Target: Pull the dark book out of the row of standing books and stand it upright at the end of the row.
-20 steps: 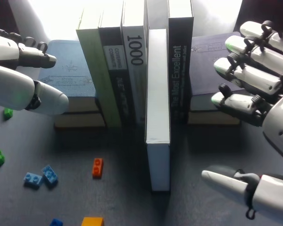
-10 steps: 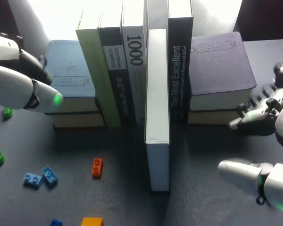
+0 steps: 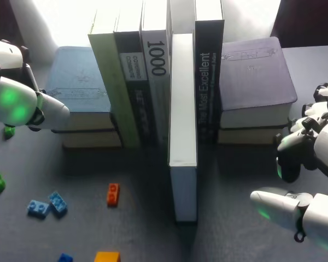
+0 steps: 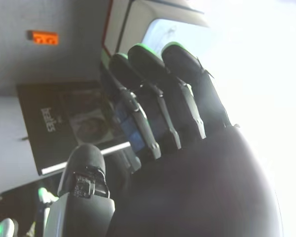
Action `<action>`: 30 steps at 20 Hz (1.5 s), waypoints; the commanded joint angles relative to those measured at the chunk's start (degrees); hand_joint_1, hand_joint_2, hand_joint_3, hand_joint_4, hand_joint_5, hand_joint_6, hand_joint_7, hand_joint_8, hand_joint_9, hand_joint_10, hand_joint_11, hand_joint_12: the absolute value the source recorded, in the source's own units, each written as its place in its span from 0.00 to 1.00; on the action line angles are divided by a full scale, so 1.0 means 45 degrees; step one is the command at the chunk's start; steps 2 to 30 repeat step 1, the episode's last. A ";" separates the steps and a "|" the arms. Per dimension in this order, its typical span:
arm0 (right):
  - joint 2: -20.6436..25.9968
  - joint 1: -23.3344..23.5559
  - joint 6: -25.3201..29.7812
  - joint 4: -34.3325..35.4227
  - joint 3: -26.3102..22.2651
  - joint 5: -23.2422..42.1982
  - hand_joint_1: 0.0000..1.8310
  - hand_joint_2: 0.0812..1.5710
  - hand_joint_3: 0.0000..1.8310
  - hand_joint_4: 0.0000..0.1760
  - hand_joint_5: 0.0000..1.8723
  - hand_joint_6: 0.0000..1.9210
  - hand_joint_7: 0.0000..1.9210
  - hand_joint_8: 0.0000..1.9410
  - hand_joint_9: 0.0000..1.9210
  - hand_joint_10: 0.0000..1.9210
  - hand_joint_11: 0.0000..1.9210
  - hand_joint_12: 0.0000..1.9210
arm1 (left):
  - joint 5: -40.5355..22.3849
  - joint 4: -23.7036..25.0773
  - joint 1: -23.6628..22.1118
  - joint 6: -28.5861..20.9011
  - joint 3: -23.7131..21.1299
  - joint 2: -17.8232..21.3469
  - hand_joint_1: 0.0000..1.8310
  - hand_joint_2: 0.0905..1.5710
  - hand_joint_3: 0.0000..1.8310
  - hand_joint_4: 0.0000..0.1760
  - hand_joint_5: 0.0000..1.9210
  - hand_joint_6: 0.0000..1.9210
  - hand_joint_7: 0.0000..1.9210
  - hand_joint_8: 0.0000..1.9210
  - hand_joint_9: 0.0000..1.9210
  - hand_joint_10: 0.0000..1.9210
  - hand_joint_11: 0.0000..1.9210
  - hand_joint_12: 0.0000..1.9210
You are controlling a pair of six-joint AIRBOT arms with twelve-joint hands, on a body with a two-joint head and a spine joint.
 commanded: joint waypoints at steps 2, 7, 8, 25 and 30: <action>0.0055 0.0173 0.0017 -0.0665 -0.0050 0.0942 0.02 0.78 0.00 0.00 0.43 0.38 0.38 0.58 0.31 0.77 0.16 0.97 | -0.0865 0.0360 -0.0160 -0.0026 0.0008 0.0117 0.01 0.82 0.00 0.00 0.39 0.38 0.40 0.58 0.33 0.76 0.19 0.96; 0.0055 0.0173 0.0017 -0.0665 -0.0050 0.0942 0.02 0.78 0.00 0.00 0.43 0.38 0.38 0.58 0.31 0.77 0.16 0.97 | -0.0865 0.0360 -0.0160 -0.0026 0.0008 0.0117 0.01 0.82 0.00 0.00 0.39 0.38 0.40 0.58 0.33 0.76 0.19 0.96; 0.0055 0.0173 0.0017 -0.0665 -0.0050 0.0942 0.02 0.78 0.00 0.00 0.43 0.38 0.38 0.58 0.31 0.77 0.16 0.97 | -0.0865 0.0360 -0.0160 -0.0026 0.0008 0.0117 0.01 0.82 0.00 0.00 0.39 0.38 0.40 0.58 0.33 0.76 0.19 0.96; 0.0055 0.0173 0.0017 -0.0665 -0.0050 0.0942 0.02 0.78 0.00 0.00 0.43 0.38 0.38 0.58 0.31 0.77 0.16 0.97 | -0.0865 0.0360 -0.0160 -0.0026 0.0008 0.0117 0.01 0.82 0.00 0.00 0.39 0.38 0.40 0.58 0.33 0.76 0.19 0.96; 0.0055 0.0173 0.0017 -0.0665 -0.0050 0.0942 0.02 0.78 0.00 0.00 0.43 0.38 0.38 0.58 0.31 0.77 0.16 0.97 | -0.0865 0.0360 -0.0160 -0.0026 0.0008 0.0117 0.01 0.82 0.00 0.00 0.39 0.38 0.40 0.58 0.33 0.76 0.19 0.96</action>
